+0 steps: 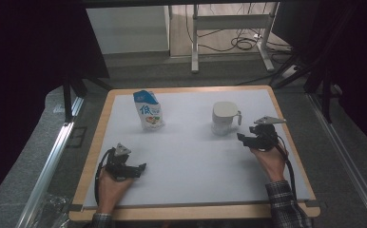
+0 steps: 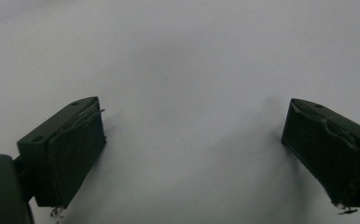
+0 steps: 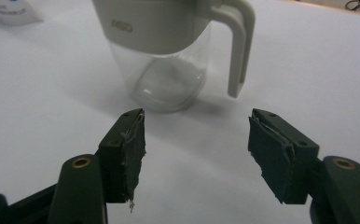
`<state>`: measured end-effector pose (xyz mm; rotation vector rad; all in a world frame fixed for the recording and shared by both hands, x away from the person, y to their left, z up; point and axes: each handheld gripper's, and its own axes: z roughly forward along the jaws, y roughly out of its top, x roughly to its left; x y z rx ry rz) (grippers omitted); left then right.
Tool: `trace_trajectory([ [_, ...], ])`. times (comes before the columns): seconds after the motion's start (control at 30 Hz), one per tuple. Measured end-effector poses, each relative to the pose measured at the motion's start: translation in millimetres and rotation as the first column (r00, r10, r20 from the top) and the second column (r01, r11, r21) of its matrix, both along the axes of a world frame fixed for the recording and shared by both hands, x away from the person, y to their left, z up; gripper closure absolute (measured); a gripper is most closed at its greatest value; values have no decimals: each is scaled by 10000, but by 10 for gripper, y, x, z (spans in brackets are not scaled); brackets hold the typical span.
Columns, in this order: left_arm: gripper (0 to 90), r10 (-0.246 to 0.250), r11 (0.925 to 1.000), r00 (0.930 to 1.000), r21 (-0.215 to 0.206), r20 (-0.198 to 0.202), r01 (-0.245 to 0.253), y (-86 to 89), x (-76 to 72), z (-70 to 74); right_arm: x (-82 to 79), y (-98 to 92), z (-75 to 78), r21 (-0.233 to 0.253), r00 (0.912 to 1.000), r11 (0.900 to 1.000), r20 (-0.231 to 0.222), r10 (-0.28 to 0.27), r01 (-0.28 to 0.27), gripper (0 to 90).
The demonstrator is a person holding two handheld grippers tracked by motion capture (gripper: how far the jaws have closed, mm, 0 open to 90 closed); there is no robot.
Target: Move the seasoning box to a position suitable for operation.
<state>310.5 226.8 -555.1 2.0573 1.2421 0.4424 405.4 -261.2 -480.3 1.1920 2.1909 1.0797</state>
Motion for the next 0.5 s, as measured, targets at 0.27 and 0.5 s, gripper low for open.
trace_trajectory([
  [0.27, 56, 3, 10000, 10000, -6, 1, -3, 0, 0, 0, 96, 17, -20, -270, 9992, 9989, 167, -376, 380, 369],
  [0.5, 56, 3, 10000, 10000, -7, 0, -3, 0, 0, 0, 214, 28, -1, 203, 9980, 9978, -71, -633, 634, 385],
])
